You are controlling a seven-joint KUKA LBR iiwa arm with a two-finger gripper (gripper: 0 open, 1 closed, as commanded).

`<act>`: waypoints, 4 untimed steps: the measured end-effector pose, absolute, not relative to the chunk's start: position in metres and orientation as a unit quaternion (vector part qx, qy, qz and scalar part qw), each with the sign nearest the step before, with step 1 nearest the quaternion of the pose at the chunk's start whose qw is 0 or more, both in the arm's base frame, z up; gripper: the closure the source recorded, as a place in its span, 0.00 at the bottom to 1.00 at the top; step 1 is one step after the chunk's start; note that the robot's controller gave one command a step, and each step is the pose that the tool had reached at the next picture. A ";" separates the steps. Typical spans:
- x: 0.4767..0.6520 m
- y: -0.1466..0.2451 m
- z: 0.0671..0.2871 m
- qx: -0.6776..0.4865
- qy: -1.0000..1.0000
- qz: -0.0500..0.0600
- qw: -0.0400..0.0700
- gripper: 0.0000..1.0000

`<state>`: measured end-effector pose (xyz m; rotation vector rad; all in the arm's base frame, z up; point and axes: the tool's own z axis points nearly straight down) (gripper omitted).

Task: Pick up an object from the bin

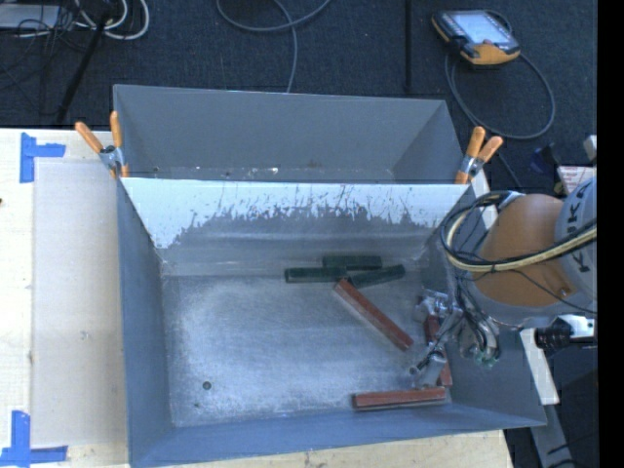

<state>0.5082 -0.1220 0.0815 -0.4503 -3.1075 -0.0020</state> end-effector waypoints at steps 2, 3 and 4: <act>0.515 -0.086 0.076 -0.154 -0.988 0.000 0.001 1.00; 0.515 -0.086 0.076 -0.153 -0.988 0.000 0.001 1.00; 0.509 -0.104 0.269 -0.174 -0.985 0.000 -0.004 1.00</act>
Offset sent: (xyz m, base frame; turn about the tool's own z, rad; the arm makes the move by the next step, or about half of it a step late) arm 0.0072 0.0356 -0.0047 0.0249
